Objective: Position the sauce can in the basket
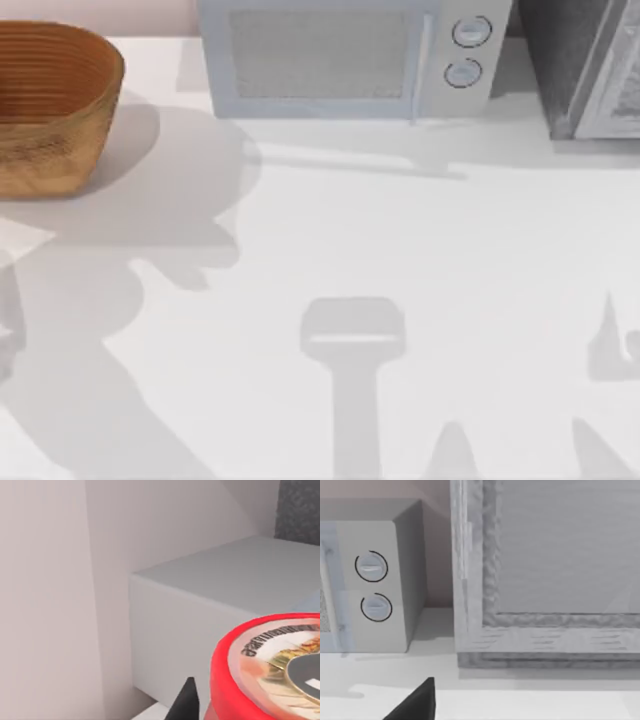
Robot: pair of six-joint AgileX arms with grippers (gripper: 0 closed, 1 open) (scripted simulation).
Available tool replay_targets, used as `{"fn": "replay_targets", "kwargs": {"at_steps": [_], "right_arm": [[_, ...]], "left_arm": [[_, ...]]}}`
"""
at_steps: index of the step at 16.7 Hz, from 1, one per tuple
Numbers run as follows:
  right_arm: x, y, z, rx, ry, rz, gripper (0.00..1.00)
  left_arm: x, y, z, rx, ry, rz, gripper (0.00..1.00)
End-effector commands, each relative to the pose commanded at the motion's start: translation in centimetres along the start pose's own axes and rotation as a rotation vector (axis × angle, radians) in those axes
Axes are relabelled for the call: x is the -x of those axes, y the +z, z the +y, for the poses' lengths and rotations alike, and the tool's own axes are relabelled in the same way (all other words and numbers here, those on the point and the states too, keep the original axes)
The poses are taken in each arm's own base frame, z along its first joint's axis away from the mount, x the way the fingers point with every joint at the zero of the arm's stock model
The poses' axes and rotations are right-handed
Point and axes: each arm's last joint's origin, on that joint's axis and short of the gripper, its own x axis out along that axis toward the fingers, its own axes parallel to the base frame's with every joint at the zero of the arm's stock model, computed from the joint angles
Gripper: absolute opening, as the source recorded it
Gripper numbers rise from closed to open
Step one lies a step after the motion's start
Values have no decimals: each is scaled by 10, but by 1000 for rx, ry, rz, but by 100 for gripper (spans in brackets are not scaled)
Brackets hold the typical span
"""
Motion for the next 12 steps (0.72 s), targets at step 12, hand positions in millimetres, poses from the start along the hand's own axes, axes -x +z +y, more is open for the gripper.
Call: {"fn": "replay_targets", "kwargs": {"at_steps": [12], "right_arm": [[0, 0, 0, 0, 0, 0, 100]], "left_arm": [[-50, -21, -1, 8, 4, 2, 23]]}}
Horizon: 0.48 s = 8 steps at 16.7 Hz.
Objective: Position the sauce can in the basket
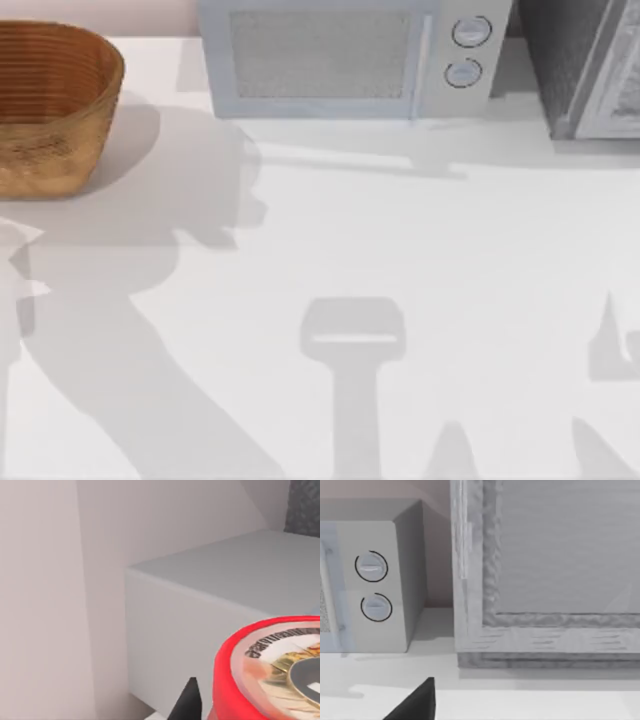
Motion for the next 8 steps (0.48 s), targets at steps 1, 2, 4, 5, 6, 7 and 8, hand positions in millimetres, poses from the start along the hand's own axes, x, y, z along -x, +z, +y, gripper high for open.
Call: {"fn": "replay_targets", "kwargs": {"at_steps": [1, 2, 4, 5, 6, 7, 8], "right_arm": [[0, 0, 0, 0, 0, 0, 100], [0, 0, 0, 0, 0, 0, 100], [0, 0, 0, 0, 0, 0, 100], [0, 0, 0, 0, 0, 0, 100], [0, 0, 0, 0, 0, 0, 100], [0, 0, 0, 0, 0, 0, 100], [0, 0, 0, 0, 0, 0, 100]], "left_arm": [[0, 0, 0, 0, 0, 0, 30], [0, 0, 0, 0, 0, 0, 38], [0, 0, 0, 0, 0, 0, 53], [0, 0, 0, 0, 0, 0, 60], [0, 0, 0, 0, 0, 0, 68], [0, 0, 0, 0, 0, 0, 75], [0, 0, 0, 0, 0, 0, 83]]}}
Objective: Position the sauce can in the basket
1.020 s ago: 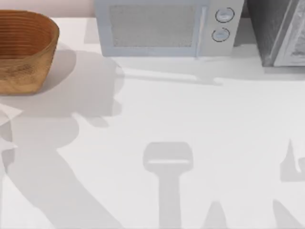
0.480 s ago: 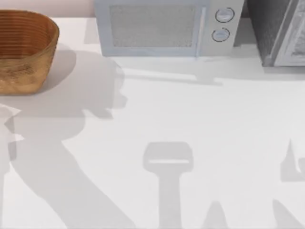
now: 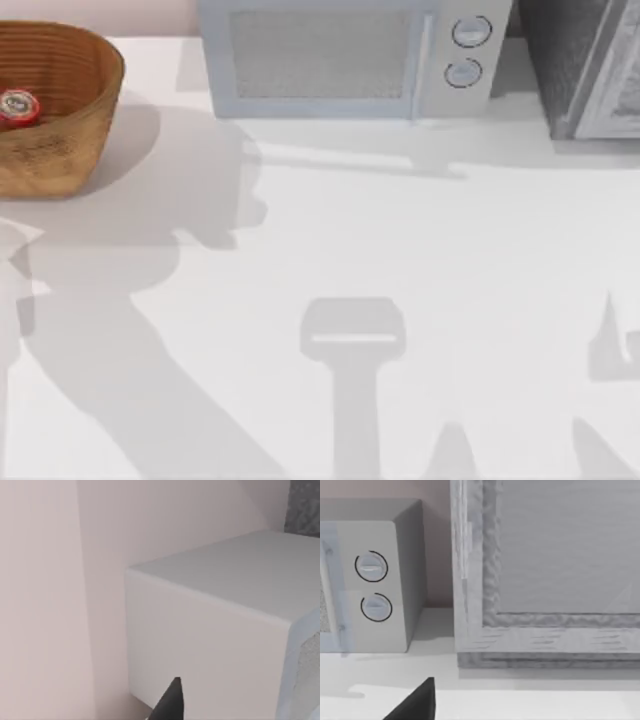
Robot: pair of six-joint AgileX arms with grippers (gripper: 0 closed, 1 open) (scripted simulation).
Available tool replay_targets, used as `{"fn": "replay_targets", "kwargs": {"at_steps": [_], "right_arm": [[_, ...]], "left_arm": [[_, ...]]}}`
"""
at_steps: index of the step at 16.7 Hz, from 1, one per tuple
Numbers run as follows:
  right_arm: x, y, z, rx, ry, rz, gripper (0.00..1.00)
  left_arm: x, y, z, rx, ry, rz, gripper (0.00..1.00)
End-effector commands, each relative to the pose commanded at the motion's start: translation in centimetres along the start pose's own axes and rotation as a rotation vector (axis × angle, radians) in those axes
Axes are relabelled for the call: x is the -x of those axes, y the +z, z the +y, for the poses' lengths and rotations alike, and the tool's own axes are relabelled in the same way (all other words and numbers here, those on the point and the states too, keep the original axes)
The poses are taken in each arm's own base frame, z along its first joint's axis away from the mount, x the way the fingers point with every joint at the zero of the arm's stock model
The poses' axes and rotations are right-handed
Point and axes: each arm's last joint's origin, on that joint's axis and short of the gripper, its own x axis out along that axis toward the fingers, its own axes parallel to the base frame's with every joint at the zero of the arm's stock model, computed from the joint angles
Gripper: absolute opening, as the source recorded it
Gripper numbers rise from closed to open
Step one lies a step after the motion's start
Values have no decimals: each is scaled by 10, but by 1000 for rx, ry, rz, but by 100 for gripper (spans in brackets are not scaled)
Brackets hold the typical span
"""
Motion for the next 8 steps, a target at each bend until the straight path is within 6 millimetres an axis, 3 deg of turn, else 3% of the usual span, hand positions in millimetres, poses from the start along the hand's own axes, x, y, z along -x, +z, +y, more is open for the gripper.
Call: {"fn": "replay_targets", "kwargs": {"at_steps": [2, 8], "right_arm": [[0, 0, 0, 0, 0, 0, 100], [0, 0, 0, 0, 0, 0, 100]], "left_arm": [[0, 0, 0, 0, 0, 0, 98], [0, 0, 0, 0, 0, 0, 100]]}}
